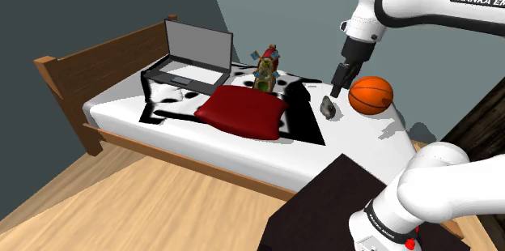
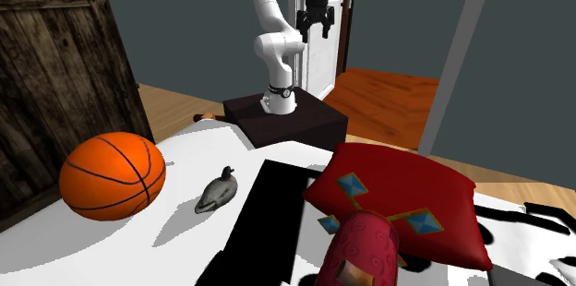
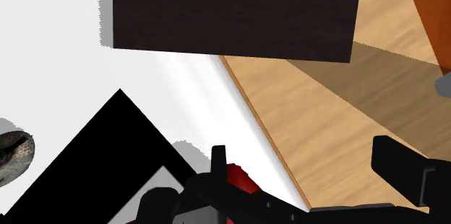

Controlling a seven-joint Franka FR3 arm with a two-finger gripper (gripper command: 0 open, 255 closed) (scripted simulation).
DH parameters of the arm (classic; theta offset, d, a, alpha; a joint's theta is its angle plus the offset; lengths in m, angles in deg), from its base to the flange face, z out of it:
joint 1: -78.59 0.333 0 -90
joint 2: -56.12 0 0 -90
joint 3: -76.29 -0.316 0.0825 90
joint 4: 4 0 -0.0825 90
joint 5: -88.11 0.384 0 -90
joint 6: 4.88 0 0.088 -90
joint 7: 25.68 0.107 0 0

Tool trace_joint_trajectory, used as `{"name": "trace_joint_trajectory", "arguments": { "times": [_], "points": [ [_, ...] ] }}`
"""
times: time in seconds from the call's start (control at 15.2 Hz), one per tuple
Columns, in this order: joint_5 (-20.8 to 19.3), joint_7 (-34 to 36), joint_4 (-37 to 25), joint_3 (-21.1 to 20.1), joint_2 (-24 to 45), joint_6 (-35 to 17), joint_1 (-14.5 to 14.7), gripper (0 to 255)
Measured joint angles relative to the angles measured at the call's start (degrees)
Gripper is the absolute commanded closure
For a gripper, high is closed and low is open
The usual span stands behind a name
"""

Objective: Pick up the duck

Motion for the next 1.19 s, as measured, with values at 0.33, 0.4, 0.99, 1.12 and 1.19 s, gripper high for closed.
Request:
{"name": "trace_joint_trajectory", "arguments": {
  "times": [0.33,0.4,0.99,1.12,1.19],
  "points": [
    [-1.1,-0.3,0.8,2.0,3.4,-4.6,-1.6,0],
    [-1.4,-0.4,0.9,2.6,4.8,-6.2,-2.1,0],
    [-2.3,-1.5,-1.5,8.7,20.3,-20.7,-5.7,0],
    [-2.1,-1.8,-1.9,10.0,23.0,-23.3,-6.5,0],
    [-1.8,-1.8,-2.6,10.5,24.7,-24.5,-6.7,0]
  ]
}}
